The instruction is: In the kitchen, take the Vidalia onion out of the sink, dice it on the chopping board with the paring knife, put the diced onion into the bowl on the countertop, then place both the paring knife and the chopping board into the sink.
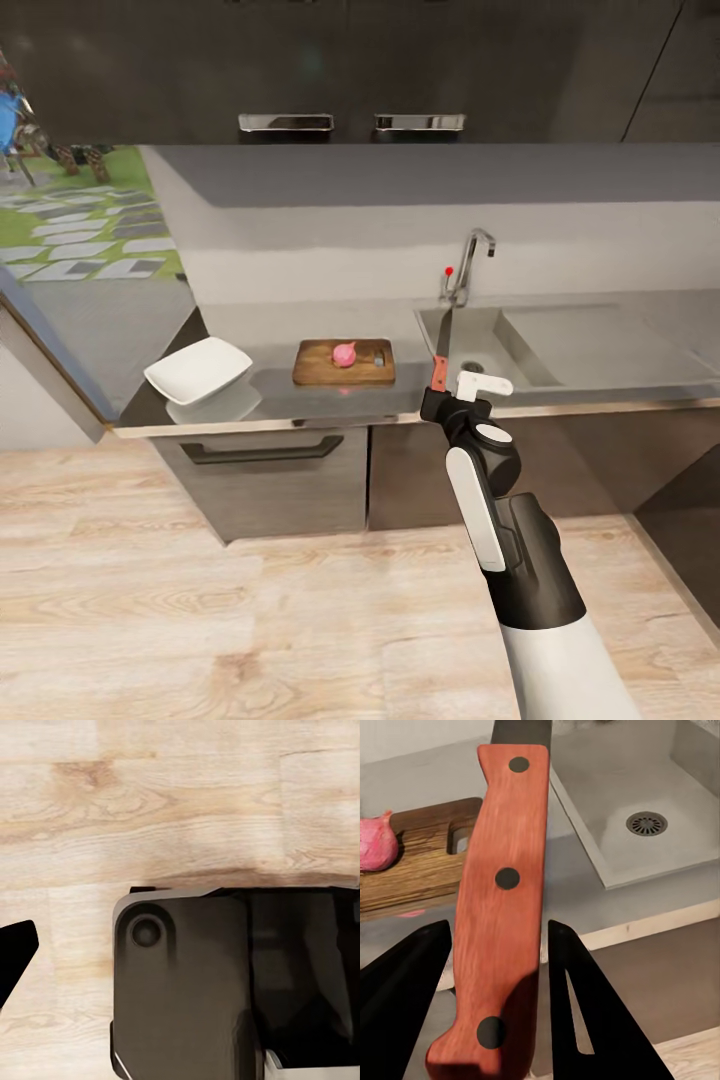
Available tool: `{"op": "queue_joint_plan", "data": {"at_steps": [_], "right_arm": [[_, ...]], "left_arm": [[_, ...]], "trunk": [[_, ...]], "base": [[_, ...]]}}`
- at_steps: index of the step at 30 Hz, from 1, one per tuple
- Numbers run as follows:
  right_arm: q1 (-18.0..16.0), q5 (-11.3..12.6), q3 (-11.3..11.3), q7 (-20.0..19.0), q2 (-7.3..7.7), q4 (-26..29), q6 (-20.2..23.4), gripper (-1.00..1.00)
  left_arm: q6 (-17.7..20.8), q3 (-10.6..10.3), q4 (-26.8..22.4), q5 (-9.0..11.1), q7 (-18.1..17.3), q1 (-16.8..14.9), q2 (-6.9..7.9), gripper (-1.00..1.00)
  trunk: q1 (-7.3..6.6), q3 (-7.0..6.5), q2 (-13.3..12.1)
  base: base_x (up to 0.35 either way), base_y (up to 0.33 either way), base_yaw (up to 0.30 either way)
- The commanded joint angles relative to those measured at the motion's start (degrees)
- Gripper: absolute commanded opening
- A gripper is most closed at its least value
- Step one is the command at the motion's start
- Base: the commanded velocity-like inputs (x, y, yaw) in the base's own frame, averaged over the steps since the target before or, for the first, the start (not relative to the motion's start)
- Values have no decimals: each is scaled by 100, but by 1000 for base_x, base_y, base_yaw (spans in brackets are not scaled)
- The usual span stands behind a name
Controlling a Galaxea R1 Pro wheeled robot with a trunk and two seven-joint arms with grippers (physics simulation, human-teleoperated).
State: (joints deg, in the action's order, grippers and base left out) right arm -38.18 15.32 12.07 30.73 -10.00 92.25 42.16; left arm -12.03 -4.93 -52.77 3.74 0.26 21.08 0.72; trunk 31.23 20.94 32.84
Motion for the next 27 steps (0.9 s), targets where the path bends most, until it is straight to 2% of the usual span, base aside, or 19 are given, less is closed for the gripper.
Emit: {"op": "queue_joint_plan", "data": {"at_steps": [1,13,20,27], "right_arm": [[-5,62,6,56,0,5,11,-100],[-5,68,6,56,0,4,11,-100],[-5,61,6,56,0,4,11,-100],[-6,58,6,64,0,4,15,-100]], "left_arm": [[-10,-17,-9,40,4,1,4,100],[-10,-17,0,40,6,1,1,100],[-10,-17,9,40,8,1,3,100],[-2,-17,18,40,9,-7,6,100]], "trunk": [[3,-2,7],[3,-106,7],[3,-167,7],[3,-227,7]], "base": [[0,68,0],[14,216,12],[86,16,71],[158,-138,83]]}}
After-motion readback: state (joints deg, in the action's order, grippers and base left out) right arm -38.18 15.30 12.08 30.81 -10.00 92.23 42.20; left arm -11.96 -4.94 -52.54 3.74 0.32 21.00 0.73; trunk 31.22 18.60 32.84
